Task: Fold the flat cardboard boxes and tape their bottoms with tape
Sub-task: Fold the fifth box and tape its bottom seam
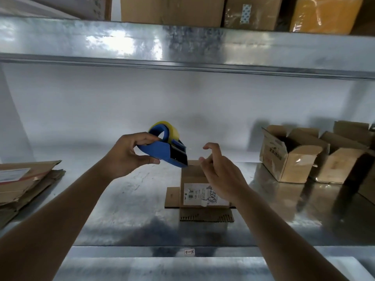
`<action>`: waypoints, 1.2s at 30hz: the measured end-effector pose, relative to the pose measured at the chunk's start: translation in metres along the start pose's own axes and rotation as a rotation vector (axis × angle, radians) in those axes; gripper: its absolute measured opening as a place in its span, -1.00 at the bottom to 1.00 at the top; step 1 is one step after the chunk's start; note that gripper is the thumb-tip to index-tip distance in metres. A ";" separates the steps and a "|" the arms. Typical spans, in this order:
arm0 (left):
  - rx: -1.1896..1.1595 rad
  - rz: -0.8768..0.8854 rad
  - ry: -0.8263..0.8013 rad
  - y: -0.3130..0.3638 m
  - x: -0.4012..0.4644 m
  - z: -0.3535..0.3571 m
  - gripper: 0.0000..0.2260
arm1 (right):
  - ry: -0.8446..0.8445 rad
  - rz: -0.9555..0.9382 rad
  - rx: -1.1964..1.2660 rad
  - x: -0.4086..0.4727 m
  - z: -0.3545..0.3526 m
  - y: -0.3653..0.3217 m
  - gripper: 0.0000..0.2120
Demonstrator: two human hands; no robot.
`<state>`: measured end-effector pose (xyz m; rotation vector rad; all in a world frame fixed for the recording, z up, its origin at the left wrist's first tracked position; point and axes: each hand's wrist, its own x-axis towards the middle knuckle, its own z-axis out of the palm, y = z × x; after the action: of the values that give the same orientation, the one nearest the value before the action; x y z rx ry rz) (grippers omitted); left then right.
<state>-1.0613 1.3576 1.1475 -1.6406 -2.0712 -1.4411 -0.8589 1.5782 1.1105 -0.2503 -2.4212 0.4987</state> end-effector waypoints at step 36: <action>-0.070 -0.120 -0.193 0.032 0.040 0.004 -0.75 | -0.214 0.422 0.325 0.035 -0.025 -0.008 -0.71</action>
<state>-1.0498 1.3866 1.1887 -1.7742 -2.2828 -1.4590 -0.8705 1.5890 1.1516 -0.5962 -2.4430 1.1459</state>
